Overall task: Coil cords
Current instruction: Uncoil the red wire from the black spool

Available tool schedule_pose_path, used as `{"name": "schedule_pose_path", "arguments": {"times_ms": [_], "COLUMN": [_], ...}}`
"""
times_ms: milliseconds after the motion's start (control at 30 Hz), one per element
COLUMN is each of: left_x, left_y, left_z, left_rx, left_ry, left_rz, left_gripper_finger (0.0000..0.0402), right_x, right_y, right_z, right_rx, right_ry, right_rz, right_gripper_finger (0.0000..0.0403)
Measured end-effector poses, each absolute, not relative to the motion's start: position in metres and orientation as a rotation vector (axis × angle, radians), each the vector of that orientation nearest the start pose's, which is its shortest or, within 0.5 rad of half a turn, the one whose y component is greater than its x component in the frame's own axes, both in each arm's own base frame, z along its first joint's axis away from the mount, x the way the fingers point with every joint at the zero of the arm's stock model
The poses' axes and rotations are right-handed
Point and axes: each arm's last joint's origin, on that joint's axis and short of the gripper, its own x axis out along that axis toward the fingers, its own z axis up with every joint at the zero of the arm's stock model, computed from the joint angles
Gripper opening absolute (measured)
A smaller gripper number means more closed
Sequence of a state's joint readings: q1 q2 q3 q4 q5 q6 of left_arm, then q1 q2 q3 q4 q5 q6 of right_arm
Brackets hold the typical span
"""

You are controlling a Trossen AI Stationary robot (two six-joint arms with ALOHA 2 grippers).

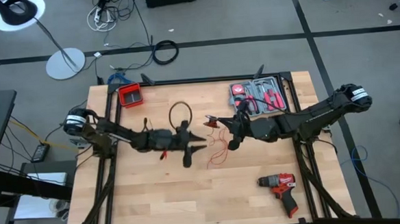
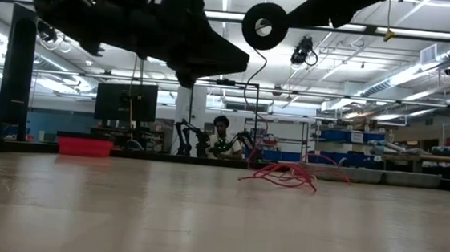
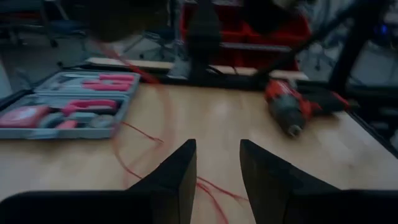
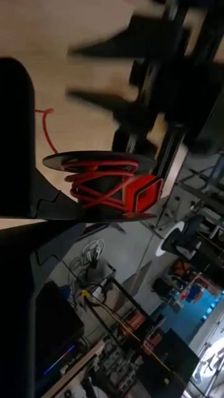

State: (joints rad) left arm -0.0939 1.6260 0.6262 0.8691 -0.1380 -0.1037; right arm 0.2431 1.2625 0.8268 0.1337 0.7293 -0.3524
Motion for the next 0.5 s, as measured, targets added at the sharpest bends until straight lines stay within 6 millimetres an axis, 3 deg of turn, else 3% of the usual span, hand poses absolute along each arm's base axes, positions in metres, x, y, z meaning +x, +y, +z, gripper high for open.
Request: {"name": "schedule_pose_path", "arguments": {"times_ms": [200, 500], "left_x": [0.313, 0.313], "left_y": [-0.010, -0.007], "left_z": [0.181, 0.181], "left_rx": [-0.138, -0.147], "left_ry": [0.121, 0.115], "left_rz": [0.095, 0.153], "left_gripper_finger": [0.0126, 0.0126], "right_x": [0.274, 0.276], "right_y": [0.038, 0.031], "right_z": [0.287, 0.290], "right_rx": [-0.451, -0.420], "right_ry": [0.279, 0.238], "right_rz": [-0.422, -0.404], "right_gripper_finger": [0.0000, 0.0000]}}
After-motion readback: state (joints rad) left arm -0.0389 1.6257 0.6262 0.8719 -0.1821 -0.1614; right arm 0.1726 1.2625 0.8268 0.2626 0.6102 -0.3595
